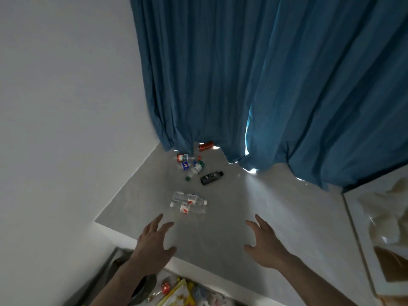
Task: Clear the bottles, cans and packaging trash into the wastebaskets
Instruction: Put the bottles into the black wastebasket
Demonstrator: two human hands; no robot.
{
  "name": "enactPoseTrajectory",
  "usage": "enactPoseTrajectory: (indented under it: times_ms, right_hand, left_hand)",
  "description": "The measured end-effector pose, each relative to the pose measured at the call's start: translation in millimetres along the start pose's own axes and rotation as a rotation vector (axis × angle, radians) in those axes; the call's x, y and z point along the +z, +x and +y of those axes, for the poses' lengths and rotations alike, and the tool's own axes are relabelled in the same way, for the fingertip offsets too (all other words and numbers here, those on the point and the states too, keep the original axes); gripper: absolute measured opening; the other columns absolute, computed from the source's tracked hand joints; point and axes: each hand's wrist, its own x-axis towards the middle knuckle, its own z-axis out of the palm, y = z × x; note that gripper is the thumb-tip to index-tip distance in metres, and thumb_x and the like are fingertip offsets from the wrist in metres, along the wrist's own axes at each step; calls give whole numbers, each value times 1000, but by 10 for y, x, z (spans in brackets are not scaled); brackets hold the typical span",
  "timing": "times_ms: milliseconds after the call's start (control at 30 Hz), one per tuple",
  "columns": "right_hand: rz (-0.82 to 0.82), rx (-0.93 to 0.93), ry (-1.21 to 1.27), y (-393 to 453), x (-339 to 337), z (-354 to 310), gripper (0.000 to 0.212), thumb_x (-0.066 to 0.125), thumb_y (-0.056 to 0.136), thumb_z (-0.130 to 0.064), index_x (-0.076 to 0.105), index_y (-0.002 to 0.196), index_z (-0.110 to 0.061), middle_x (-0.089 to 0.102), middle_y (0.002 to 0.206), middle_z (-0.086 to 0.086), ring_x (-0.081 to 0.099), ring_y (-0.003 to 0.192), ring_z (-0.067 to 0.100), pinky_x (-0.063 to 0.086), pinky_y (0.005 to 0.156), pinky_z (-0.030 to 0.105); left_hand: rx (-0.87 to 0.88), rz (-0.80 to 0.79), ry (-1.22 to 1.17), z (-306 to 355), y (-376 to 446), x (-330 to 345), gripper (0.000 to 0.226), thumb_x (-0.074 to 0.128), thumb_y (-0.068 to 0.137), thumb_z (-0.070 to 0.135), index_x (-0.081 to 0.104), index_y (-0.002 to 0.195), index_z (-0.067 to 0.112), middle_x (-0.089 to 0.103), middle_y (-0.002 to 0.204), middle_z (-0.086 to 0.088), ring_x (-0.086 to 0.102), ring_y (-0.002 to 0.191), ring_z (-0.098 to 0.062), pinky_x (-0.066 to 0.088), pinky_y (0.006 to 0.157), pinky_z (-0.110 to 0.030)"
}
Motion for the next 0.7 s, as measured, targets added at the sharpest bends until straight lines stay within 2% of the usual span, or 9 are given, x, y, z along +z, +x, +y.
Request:
enactPoseTrajectory:
  times_ms: [200, 400, 533, 700]
  right_hand:
    - [-79, -96, -67, 640, -297, 194, 78, 62, 94, -41, 19, 159, -31, -6, 169, -3, 4, 156, 26, 26, 122, 37]
    - [-156, -180, -148, 1363, -492, 590, 80, 61, 94, -43, 18, 160, -28, -5, 169, -2, 7, 155, 22, 24, 121, 30]
    - [-253, -223, -248, 1962, -351, 837, 81, 59, 95, -40, 15, 160, -24, -4, 169, 3, 7, 156, 25, 19, 122, 28]
    - [-321, -283, -328, 2882, 85, 940, 78, 59, 94, -37, 19, 159, -22, 3, 168, 8, 5, 156, 25, 18, 124, 28]
  left_hand:
    - [-125, -18, -7, 168, 363, 188, 76, 64, 92, 50, 24, 155, 41, -7, 169, 7, 5, 155, -27, 25, 123, -50]
    - [-232, -86, -53, 582, 983, 546, 77, 65, 89, 48, 25, 155, 42, -3, 169, 6, 11, 154, -28, 27, 121, -47]
    - [-312, -127, -112, 813, 1494, 902, 74, 65, 89, 40, 28, 153, 45, -4, 168, 0, 16, 152, -33, 36, 117, -47]
    - [-366, -145, -178, 863, 2297, 1384, 75, 65, 89, 31, 26, 152, 48, -16, 167, 1, 17, 151, -38, 43, 112, -47]
